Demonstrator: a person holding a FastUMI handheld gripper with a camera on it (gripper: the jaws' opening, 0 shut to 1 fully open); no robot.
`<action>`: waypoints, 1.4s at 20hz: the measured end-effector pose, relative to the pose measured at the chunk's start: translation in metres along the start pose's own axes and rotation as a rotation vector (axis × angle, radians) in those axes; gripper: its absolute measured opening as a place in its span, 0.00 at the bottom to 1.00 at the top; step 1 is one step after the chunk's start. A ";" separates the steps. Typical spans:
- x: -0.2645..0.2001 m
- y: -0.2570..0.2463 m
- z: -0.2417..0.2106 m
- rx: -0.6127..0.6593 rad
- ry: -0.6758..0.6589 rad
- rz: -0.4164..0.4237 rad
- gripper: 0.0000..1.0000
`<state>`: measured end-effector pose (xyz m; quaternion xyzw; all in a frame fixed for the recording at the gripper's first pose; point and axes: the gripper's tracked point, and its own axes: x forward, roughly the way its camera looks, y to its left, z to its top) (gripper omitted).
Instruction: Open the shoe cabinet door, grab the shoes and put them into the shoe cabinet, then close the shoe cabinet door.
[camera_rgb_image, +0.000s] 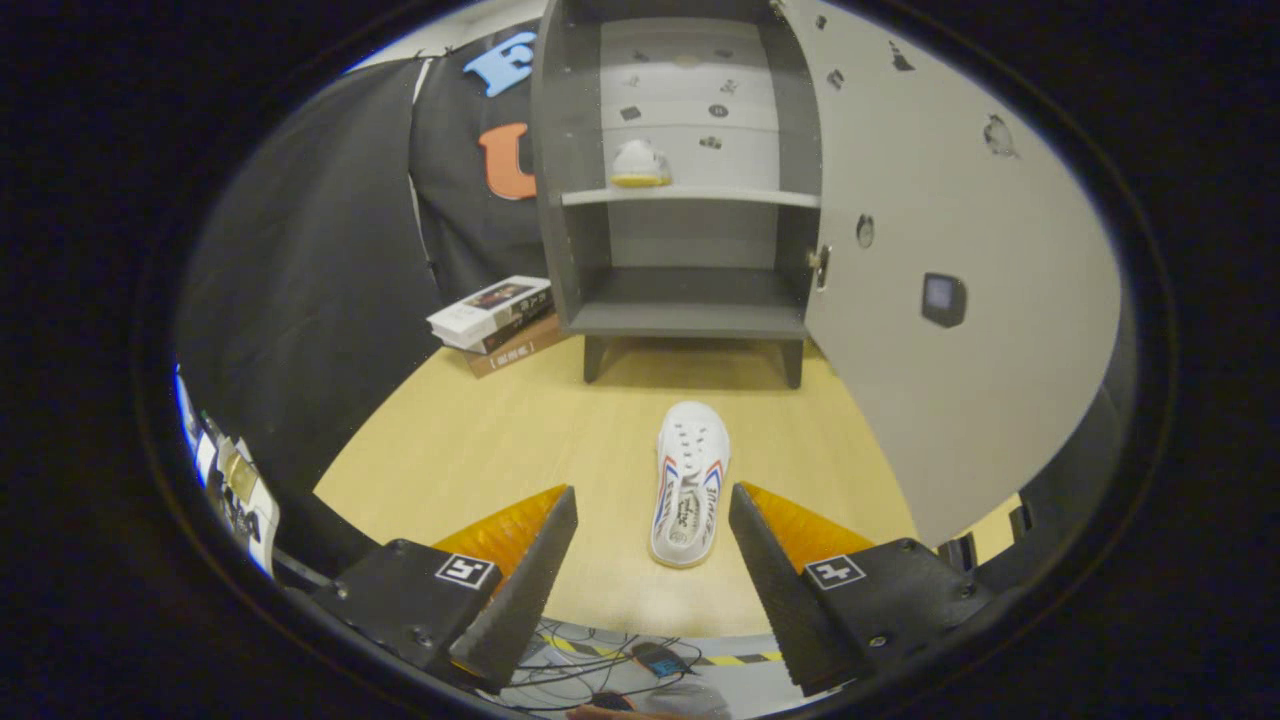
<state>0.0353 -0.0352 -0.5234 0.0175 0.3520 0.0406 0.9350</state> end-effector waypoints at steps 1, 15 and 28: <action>0.017 -0.002 -0.004 0.009 0.027 0.002 0.96; 0.145 -0.011 -0.046 0.188 0.272 -0.049 0.47; 0.159 -0.022 -0.037 0.138 0.215 -0.065 0.04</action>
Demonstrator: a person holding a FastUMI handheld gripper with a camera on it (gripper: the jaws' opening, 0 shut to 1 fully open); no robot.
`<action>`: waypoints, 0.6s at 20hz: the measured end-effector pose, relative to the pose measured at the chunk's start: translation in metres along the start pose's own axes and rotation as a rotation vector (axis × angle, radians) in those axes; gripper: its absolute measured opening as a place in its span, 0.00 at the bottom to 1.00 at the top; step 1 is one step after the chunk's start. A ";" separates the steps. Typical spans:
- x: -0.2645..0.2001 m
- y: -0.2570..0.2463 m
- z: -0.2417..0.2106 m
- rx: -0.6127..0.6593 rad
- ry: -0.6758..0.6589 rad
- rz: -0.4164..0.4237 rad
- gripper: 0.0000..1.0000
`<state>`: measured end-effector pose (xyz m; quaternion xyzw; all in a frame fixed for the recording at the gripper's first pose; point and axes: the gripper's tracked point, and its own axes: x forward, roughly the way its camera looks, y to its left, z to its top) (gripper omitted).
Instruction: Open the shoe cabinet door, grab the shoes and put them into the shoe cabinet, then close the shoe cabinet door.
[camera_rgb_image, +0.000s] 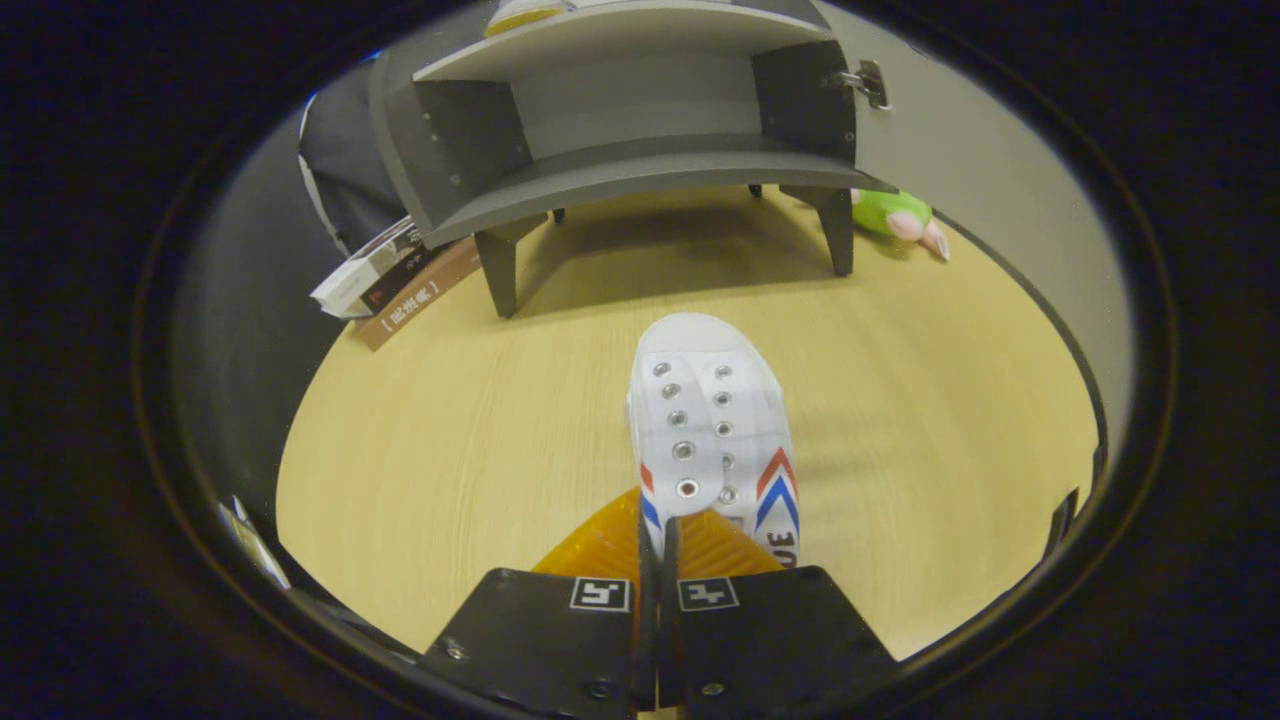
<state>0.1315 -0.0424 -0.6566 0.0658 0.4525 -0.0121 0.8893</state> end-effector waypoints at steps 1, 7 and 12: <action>-0.004 0.000 0.001 -0.007 -0.002 -0.001 0.04; -0.042 0.007 0.007 -0.022 -0.007 0.027 0.04; -0.097 0.005 0.047 -0.079 -0.114 0.033 0.04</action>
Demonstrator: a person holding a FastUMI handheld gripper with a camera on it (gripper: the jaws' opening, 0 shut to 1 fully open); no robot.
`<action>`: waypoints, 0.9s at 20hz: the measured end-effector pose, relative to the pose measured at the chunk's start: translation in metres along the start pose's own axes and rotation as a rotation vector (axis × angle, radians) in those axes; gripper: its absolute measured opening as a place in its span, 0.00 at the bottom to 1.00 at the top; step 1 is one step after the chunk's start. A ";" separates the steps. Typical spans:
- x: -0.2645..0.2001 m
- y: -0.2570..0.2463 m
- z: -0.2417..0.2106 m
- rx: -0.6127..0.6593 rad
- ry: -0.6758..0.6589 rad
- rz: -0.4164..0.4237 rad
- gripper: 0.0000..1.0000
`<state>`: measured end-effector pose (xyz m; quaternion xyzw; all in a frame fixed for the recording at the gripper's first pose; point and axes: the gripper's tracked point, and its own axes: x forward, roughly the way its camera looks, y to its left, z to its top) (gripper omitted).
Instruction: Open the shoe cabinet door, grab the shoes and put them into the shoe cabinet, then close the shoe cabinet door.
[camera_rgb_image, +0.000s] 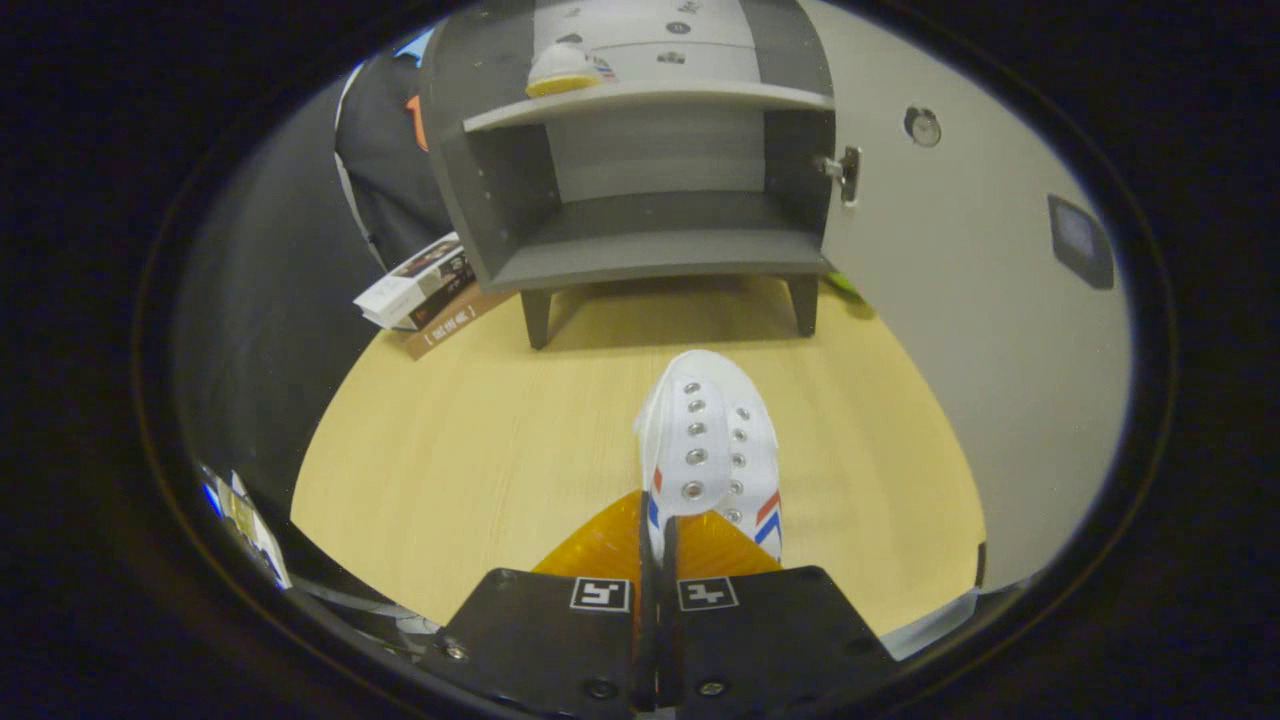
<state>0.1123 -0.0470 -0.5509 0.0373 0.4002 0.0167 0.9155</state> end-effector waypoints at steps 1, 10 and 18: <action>-0.013 -0.002 0.012 -0.013 -0.029 0.002 0.04; -0.089 0.011 0.155 -0.079 -0.303 0.019 0.04; -0.080 -0.006 0.312 -0.123 -0.484 -0.045 0.04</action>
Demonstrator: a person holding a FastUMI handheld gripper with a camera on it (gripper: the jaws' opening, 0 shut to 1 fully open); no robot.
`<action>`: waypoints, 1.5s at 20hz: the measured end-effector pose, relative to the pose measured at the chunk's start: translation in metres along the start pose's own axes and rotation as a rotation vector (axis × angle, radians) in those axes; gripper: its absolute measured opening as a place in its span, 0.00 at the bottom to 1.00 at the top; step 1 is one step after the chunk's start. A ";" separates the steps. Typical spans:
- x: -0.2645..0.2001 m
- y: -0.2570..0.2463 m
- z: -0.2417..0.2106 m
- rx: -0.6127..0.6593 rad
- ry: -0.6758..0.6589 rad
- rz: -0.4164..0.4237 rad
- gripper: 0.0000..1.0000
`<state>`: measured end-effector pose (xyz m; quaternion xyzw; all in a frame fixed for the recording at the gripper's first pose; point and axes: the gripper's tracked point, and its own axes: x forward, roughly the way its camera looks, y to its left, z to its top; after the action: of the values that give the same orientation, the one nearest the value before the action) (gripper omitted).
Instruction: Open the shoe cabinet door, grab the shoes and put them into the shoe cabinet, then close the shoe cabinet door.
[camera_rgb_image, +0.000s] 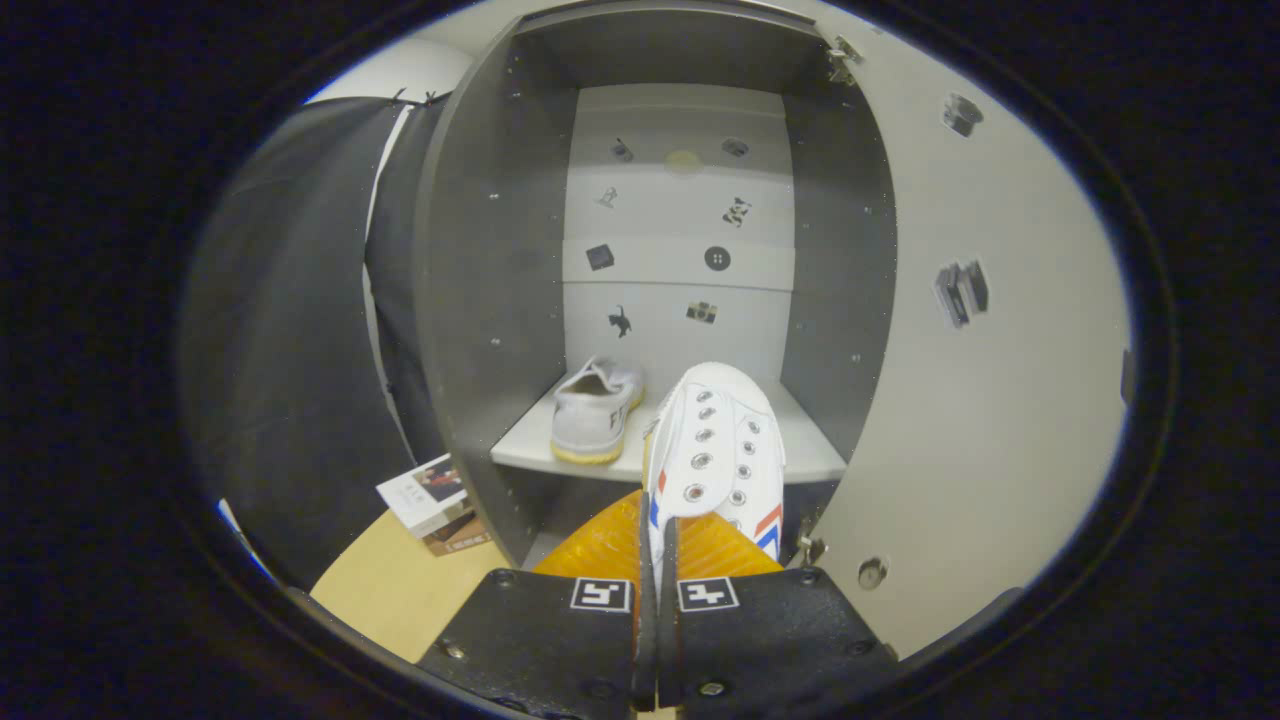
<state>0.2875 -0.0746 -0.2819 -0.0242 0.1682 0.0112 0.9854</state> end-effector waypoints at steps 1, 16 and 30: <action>0.015 -0.005 0.009 -0.002 -0.003 -0.015 0.04; 0.178 -0.027 0.034 -0.026 0.116 -0.013 0.04; 0.160 -0.041 0.045 -0.014 0.112 -0.104 0.26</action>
<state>0.4543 -0.1113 -0.2905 -0.0405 0.2214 -0.0402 0.9735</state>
